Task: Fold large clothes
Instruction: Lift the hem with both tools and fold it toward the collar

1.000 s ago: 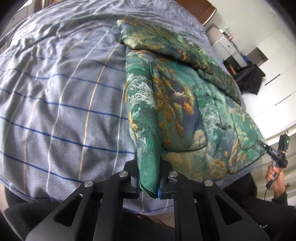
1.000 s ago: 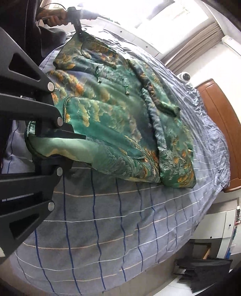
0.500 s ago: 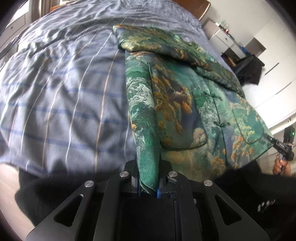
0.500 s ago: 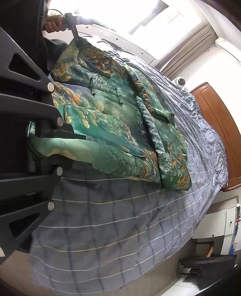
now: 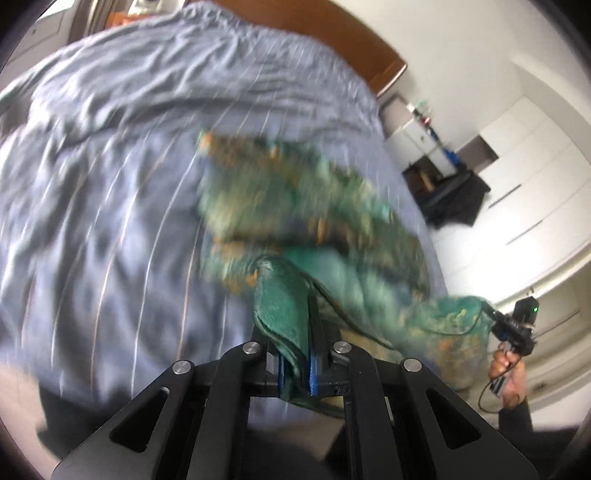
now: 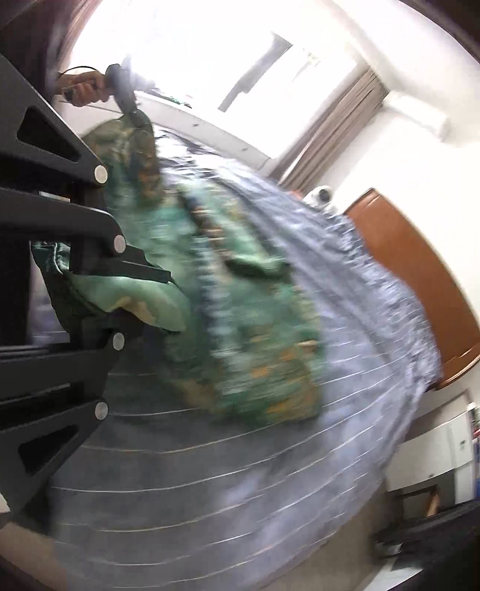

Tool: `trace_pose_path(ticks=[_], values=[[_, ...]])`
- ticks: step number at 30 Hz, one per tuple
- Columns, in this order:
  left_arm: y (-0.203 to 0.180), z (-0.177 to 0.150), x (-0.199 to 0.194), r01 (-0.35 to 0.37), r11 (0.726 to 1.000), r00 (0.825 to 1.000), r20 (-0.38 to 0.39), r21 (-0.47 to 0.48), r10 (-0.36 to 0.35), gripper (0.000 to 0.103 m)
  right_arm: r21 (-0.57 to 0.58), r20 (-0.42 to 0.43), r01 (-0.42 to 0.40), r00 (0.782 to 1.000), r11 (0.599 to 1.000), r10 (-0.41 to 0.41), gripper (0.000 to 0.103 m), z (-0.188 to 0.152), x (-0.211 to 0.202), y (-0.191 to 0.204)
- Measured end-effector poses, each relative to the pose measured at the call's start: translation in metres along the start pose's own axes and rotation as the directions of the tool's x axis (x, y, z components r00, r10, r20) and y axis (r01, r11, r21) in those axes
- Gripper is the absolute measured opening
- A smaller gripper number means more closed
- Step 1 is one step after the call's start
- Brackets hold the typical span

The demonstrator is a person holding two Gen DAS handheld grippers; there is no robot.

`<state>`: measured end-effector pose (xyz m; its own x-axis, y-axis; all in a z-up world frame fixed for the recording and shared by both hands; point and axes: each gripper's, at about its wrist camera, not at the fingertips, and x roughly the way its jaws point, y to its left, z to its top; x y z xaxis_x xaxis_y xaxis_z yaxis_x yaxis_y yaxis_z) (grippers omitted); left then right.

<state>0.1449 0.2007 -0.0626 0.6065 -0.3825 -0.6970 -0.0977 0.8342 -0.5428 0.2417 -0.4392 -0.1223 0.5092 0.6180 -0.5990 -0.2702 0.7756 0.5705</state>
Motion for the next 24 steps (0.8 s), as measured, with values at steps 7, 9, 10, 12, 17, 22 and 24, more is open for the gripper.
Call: trace_pose_path(ticks=[7, 9, 10, 12, 17, 22, 24], values=[[0.003, 0.104, 0.102, -0.159, 0.987, 0.987, -0.006, -0.010, 0.159, 0.007, 0.066, 0.040, 0.074, 0.996, 0.995, -0.077, 0.011, 0.106, 0.101, -0.033], [0.009, 0.113, 0.123, -0.191, 0.982, 0.981, -0.026, -0.003, 0.191, 0.008, 0.088, 0.014, 0.107, 0.994, 0.990, -0.109, 0.011, 0.116, 0.129, -0.043], [0.012, 0.120, 0.140, -0.210, 0.978, 0.977, -0.034, -0.001, 0.210, 0.010, 0.095, 0.013, 0.135, 0.991, 0.986, -0.136, 0.011, 0.118, 0.138, -0.048], [0.018, 0.123, 0.157, -0.220, 0.976, 0.974, -0.059, -0.001, 0.219, 0.013, 0.124, -0.001, 0.165, 0.986, 0.978, -0.166, 0.011, 0.118, 0.158, -0.059], [0.026, 0.130, 0.168, -0.167, 0.986, 0.977, -0.137, -0.003, 0.165, 0.034, 0.244, -0.014, 0.107, 0.994, 0.964, -0.107, 0.025, 0.114, 0.175, -0.086], [0.025, 0.137, 0.125, -0.134, 0.990, 0.991, -0.006, 0.049, 0.134, 0.100, 0.453, 0.066, -0.150, 0.989, 0.879, 0.135, 0.069, 0.119, 0.156, -0.107], [0.029, 0.135, 0.116, -0.113, 0.990, 0.994, -0.003, 0.083, 0.113, 0.100, 0.491, 0.111, -0.219, 0.976, 0.843, 0.189, 0.074, 0.122, 0.144, -0.110]])
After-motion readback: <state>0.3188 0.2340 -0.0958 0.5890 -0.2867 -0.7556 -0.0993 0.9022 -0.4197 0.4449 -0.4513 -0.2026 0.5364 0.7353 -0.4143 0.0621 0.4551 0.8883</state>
